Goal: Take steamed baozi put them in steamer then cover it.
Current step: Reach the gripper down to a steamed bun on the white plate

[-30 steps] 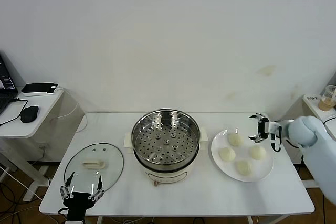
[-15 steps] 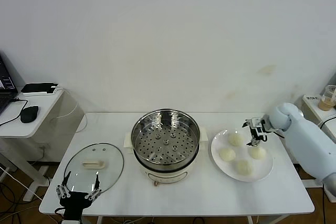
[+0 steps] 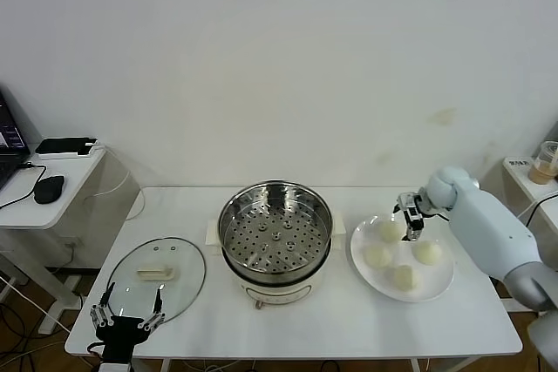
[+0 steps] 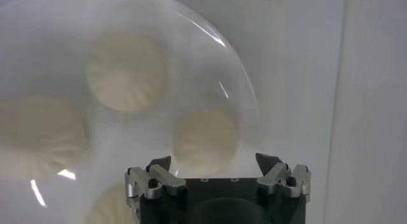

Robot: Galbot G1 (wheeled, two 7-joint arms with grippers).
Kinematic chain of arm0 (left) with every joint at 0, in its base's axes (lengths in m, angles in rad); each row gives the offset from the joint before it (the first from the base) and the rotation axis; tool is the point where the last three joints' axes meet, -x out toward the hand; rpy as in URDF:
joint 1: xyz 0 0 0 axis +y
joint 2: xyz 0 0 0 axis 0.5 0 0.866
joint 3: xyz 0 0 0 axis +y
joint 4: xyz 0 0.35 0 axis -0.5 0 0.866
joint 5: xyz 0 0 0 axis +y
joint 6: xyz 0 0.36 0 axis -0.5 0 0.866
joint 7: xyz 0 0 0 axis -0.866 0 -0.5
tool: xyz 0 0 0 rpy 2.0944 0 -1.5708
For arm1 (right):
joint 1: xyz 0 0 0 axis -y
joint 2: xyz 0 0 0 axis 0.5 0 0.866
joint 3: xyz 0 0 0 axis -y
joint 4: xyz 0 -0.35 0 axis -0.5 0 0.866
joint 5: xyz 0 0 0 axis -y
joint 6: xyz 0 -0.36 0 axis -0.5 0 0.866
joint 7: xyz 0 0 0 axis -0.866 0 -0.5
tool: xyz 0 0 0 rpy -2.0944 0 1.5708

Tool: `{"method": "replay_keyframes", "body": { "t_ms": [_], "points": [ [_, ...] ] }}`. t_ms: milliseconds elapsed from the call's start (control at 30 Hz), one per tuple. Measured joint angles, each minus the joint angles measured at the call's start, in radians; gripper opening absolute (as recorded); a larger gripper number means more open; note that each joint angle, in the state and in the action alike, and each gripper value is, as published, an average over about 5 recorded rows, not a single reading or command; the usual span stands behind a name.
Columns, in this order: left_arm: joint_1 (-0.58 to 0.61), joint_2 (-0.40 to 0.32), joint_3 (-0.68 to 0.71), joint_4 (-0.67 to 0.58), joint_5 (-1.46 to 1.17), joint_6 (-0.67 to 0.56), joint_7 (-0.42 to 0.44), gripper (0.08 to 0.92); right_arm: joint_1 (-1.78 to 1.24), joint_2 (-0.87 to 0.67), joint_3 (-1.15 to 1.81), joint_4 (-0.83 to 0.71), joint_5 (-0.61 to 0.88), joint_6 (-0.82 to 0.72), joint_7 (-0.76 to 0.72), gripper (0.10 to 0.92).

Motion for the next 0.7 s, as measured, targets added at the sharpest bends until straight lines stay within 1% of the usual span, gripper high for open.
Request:
{"method": "replay_keyframes", "body": {
  "t_ms": [233, 300, 467, 600, 700],
  "points": [
    [0.000, 0.001, -0.004, 0.002, 0.000, 0.000, 0.000, 0.823, 0.011, 0.041, -0.003, -0.046, -0.022, -0.005, 0.010, 0.813],
    [0.000, 0.001, -0.006, 0.002, 0.000, -0.001, -0.001, 0.823, 0.013, 0.048, -0.004, -0.054, -0.027, -0.009, 0.010, 0.785],
    [0.002, 0.001, -0.008, 0.003, 0.000, -0.002, -0.002, 0.823, 0.018, 0.057, -0.009, -0.064, -0.033, -0.014, 0.007, 0.688],
    [0.001, 0.001, -0.009, 0.002, 0.000, -0.002, -0.003, 0.823, 0.021, 0.056, -0.015, -0.063, -0.031, -0.017, -0.001, 0.636],
    [0.000, 0.001, -0.009, 0.002, -0.001, -0.002, -0.003, 0.823, 0.023, 0.050, -0.023, -0.056, -0.024, -0.020, -0.007, 0.615]
  ]
}}
